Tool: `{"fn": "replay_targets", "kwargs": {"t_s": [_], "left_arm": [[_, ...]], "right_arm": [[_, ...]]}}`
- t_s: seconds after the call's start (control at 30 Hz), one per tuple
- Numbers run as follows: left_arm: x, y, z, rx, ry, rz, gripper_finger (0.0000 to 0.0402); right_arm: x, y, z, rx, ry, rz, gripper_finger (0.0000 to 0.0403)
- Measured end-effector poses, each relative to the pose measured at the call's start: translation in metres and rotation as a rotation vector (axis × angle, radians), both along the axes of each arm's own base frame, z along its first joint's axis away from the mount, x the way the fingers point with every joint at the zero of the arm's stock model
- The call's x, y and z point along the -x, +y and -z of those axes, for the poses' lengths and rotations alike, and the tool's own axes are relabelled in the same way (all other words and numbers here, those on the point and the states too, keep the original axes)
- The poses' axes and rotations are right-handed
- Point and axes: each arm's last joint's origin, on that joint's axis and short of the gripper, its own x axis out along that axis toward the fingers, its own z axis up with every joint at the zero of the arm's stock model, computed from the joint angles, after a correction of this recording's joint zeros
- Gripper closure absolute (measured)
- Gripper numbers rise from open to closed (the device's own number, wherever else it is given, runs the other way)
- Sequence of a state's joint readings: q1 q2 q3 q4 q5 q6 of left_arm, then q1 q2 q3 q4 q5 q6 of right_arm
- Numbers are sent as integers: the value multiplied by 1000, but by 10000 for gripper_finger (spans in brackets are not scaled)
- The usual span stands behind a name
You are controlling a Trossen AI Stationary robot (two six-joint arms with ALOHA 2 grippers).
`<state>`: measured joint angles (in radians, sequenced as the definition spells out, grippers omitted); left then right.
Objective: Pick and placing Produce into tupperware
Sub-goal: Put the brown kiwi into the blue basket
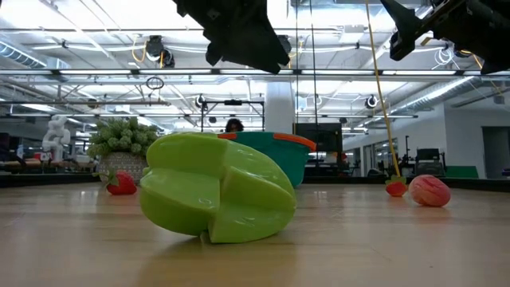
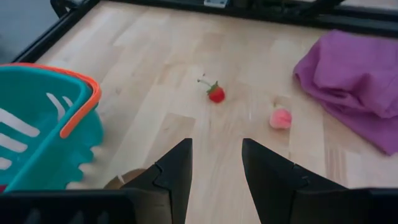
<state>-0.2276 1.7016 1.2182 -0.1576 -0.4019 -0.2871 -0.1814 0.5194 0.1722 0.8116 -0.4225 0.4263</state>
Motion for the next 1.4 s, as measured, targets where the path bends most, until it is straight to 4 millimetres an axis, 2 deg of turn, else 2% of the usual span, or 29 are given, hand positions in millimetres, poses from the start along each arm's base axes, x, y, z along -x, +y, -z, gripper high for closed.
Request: {"fn": "replay_targets", "kwargs": {"t_s": [0.2,0.57,0.8,1.1,1.2,1.4], "left_arm": [[-2,1,-3,-49,-22,34,256],[8,5,9,-219,180,94,247],[11,11,13,-260,244,104,180],[11,7,13,-336,279,281,74],[11,5,14,-323,281,353,56],[11,11,15,-321,305,354,50]], "right_arm": [[0,0,0,-4,2,-1,161],[0,0,0,-4,2,-1,161],[0,0,0,4,0,1,161],[0,0,0,4,0,2,161],[0,0,0,4,0,2,161],[0,0,0,4,-1,2,161]]}}
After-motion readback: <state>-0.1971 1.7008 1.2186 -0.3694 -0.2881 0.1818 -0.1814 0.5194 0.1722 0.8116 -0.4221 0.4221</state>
